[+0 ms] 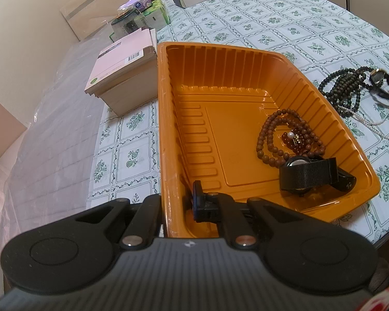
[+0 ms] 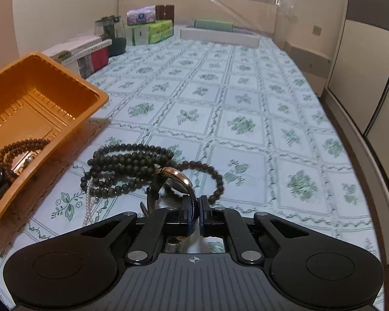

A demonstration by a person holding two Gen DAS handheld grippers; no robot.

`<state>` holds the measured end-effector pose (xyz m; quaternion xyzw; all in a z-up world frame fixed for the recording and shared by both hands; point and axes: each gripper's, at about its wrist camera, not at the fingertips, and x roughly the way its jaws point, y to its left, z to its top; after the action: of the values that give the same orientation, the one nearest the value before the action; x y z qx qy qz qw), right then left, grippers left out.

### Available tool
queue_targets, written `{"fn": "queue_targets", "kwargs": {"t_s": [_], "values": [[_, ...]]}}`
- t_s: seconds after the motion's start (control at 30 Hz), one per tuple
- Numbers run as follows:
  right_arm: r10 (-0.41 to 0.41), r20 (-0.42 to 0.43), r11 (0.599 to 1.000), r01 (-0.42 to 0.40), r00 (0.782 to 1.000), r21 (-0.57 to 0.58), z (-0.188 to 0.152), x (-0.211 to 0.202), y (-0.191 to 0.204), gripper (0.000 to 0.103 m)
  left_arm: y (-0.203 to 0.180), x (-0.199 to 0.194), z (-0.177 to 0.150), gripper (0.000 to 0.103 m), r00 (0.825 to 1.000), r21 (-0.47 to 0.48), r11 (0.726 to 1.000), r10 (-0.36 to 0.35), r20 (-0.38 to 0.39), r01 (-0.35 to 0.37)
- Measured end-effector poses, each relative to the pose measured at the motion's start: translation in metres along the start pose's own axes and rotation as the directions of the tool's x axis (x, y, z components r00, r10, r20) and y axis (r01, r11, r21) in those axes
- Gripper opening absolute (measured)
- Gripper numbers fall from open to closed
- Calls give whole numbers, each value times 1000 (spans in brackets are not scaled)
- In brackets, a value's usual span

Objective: Organize jewelry
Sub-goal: 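Grasp the round-faced watch in the pile with the right tool, then carry the watch into the tray with the right tool and release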

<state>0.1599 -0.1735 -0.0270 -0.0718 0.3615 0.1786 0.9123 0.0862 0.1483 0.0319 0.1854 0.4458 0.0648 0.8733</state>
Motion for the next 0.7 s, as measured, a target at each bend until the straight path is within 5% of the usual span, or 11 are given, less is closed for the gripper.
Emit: {"fn": "queue_targets", "kwargs": {"t_s": [0.27,0.7], "values": [[5,68,1000,-4,998,-3,18,-27,-1,5,-1,0,0,6,1000,1,1000,1,0,-1],[297,61,954,-294,953,-54,63,-12,98,6,-1,0,0,6,1000,2,1000,-1,0,1]]}}
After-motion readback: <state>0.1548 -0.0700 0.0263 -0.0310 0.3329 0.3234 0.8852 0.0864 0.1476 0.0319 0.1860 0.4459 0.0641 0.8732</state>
